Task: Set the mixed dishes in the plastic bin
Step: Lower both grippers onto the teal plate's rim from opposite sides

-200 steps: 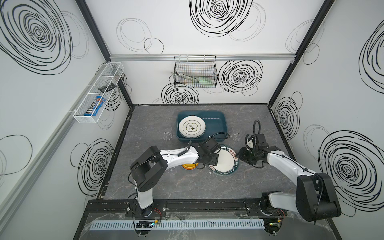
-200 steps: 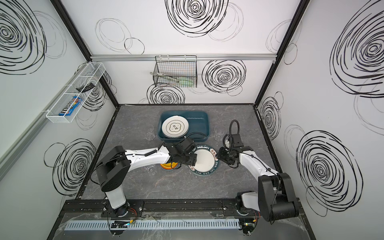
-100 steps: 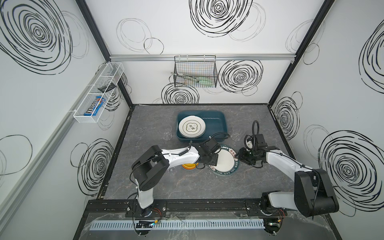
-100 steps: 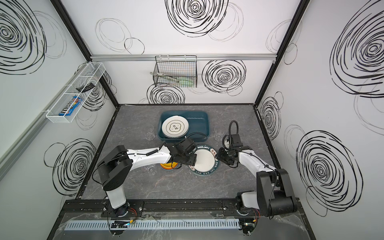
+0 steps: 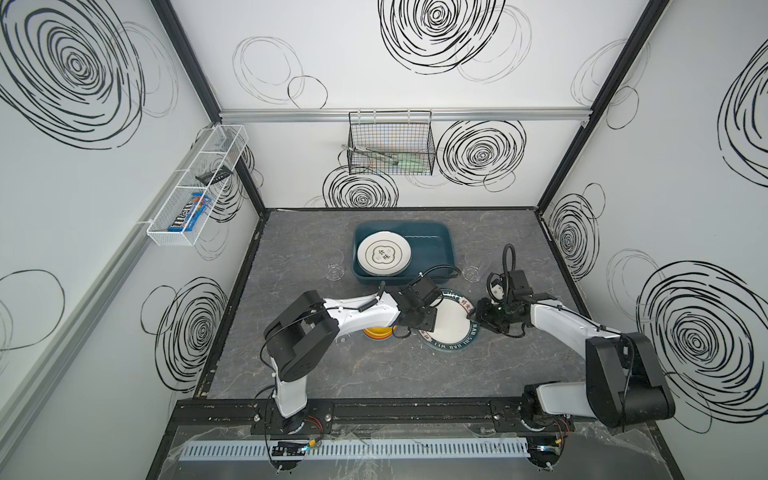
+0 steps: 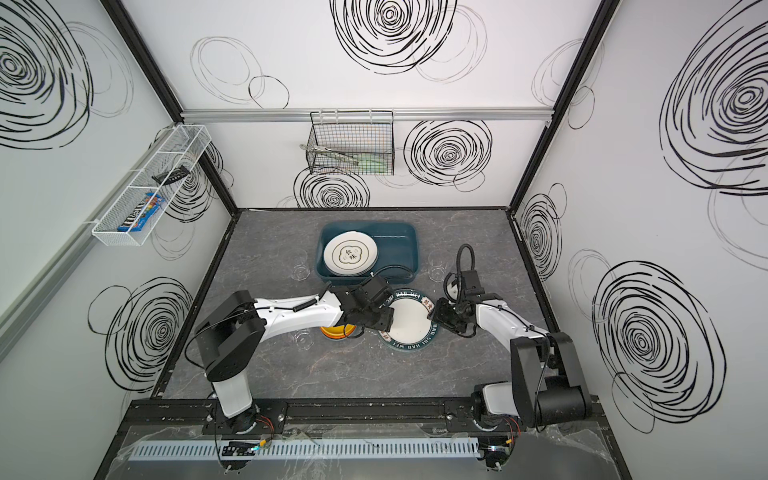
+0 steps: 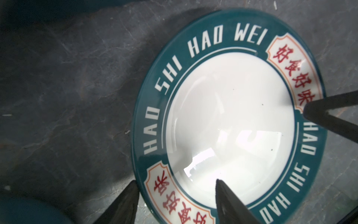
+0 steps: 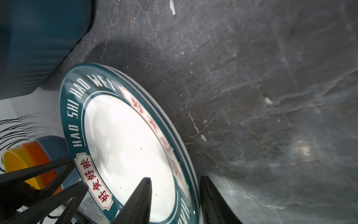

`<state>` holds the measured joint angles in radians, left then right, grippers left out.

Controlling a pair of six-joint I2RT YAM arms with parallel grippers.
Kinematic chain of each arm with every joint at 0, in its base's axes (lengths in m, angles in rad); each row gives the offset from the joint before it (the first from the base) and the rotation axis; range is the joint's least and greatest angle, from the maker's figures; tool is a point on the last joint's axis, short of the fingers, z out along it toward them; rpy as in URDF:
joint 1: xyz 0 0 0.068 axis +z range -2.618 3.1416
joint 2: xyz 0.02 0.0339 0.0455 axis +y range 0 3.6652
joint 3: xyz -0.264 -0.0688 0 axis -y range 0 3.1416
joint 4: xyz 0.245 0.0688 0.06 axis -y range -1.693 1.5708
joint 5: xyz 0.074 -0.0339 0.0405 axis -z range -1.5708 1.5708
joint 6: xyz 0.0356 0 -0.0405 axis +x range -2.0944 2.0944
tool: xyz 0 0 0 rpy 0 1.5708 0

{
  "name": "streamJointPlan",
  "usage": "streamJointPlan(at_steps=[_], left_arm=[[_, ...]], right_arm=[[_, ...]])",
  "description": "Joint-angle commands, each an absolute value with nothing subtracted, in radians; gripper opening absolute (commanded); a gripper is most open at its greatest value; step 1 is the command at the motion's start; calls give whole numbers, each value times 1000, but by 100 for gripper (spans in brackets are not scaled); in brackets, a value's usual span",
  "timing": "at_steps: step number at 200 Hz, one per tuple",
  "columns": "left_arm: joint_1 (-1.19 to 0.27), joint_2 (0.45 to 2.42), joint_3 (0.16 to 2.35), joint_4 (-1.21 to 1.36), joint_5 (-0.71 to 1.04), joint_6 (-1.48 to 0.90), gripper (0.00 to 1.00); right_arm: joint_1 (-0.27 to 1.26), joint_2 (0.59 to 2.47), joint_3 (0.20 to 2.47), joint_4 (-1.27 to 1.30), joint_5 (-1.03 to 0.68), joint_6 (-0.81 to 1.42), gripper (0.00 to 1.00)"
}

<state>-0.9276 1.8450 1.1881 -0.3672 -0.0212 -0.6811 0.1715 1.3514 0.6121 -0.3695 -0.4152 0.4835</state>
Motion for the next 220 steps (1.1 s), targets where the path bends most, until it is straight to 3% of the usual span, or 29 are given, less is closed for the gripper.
streamJointPlan(at_steps=[1,91,220], left_arm=[[-937,1861,1220,-342,-7,-686,66],[-955,1876,1238,-347,-1,-676,62],[-963,1879,1235,-352,8,-666,43]], right_arm=[[170,1355,601,-347,-443,466,46],[187,1368,598,-335,-474,459,46],[256,1391,609,-324,-474,452,45]])
